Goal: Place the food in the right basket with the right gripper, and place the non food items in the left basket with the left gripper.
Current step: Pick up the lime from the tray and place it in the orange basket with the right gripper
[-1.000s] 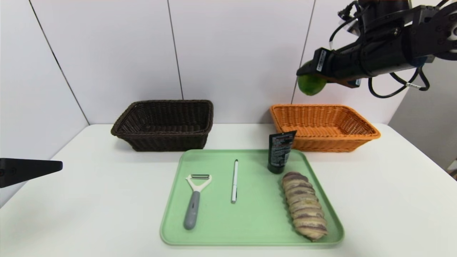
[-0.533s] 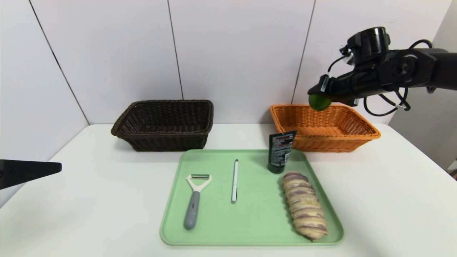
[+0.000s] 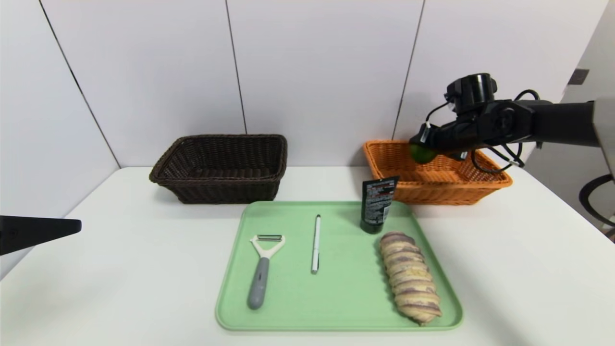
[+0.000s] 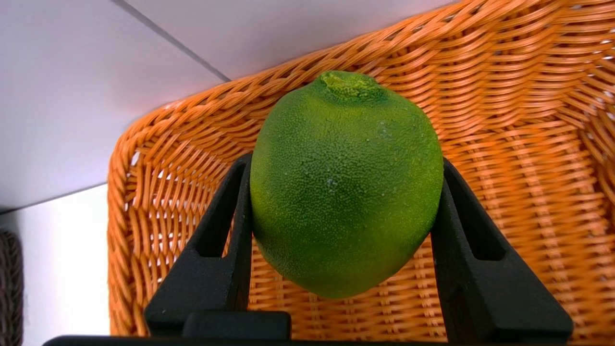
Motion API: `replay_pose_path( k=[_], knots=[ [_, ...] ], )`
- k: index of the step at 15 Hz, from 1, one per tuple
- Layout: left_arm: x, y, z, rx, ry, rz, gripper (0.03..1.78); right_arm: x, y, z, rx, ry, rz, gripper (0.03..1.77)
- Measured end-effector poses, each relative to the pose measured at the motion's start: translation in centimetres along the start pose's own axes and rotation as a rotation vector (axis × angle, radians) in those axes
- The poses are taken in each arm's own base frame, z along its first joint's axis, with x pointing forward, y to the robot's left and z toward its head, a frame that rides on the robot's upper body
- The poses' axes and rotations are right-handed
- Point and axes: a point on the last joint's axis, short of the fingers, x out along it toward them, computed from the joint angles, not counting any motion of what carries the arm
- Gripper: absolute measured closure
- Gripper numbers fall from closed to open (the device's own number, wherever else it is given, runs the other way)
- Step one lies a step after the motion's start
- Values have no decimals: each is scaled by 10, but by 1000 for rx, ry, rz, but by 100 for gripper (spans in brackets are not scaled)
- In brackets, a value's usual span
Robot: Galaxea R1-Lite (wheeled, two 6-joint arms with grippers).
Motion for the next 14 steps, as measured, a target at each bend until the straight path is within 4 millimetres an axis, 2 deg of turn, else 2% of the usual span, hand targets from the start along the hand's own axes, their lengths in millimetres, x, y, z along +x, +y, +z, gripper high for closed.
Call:
replay_pose_path(
  k=[4, 9, 14],
  knots=[
    [-1, 0, -2, 0, 10, 2, 12, 8, -4, -6, 1, 28, -13, 79],
    [0, 0, -2, 0, 12, 2, 12, 9, -4, -7, 0, 28, -15, 48],
    [0, 0, 0, -2, -4, -1, 12, 9, -4, -10, -46, 23, -72, 29]
  ],
)
